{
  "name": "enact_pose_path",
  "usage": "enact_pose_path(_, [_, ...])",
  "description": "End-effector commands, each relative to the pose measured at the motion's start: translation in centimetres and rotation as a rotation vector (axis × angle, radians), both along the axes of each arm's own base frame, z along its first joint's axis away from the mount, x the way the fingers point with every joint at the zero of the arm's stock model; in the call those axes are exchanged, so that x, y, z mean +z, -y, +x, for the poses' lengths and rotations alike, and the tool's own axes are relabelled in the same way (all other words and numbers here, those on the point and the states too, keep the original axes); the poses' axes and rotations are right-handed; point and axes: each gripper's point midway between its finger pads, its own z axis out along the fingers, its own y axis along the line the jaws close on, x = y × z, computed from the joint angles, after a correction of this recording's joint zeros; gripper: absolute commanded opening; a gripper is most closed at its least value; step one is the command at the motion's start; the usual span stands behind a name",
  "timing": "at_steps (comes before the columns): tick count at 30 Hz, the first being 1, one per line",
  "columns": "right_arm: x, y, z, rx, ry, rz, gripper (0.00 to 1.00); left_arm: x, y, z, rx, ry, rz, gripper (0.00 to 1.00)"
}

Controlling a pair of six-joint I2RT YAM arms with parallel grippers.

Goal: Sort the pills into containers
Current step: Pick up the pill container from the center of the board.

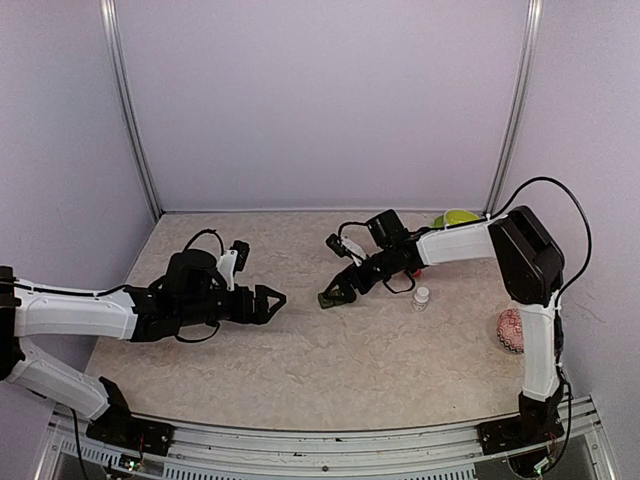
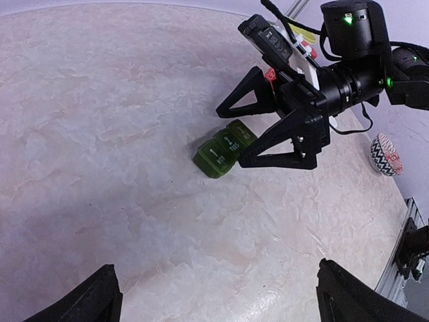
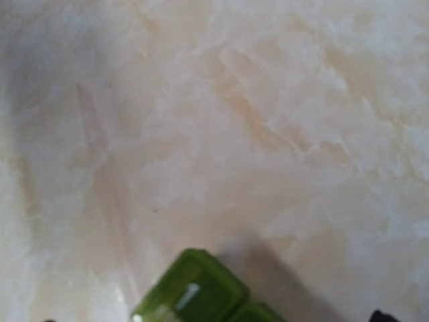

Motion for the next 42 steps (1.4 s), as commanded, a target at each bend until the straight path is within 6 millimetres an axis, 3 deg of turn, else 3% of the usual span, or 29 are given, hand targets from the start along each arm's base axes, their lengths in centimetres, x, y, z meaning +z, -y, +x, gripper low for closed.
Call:
enact_pose_path(1, [-1.2, 0.2, 0.4, 0.02, -0.02, -0.024, 1.0, -0.4, -0.9, -0.1, 0.032, -0.001, 0.039, 0.99])
enact_pose_path(6, [-2.3, 0.5, 0.4, 0.028, -0.027, -0.062, 1.0, -0.6, -0.7, 0.0, 0.027, -0.004, 0.045, 0.99])
enact_pose_path(14, [-1.9, 1.7, -2.8, 0.075, -0.034, -0.036, 1.0, -1.6, -0.6, 0.0, 0.024, -0.019, 0.051, 0.99])
enact_pose_path(20, [-2.5, 3.2, -3.1, 0.04, 0.065, -0.096, 1.0, -2.2, 0.0, -0.1, 0.007, -0.033, 0.041, 0.99])
enact_pose_path(24, [-3.1, 3.1, -2.9, 0.029, 0.146, -0.154, 0.99, -2.5, 0.4, -0.2, -0.002, -0.044, 0.028, 0.99])
enact_pose_path(29, [-3.4, 3.0, -1.8, -0.007, 0.238, -0.209, 0.89, -3.1, 0.4, -0.6, -0.005, -0.053, 0.032, 0.99])
enact_pose_path(42, [-3.8, 2.9, -2.9, 0.062, 0.285, -0.191, 0.61, -4.1, 0.4, -1.0, -0.015, -0.067, 0.034, 0.99])
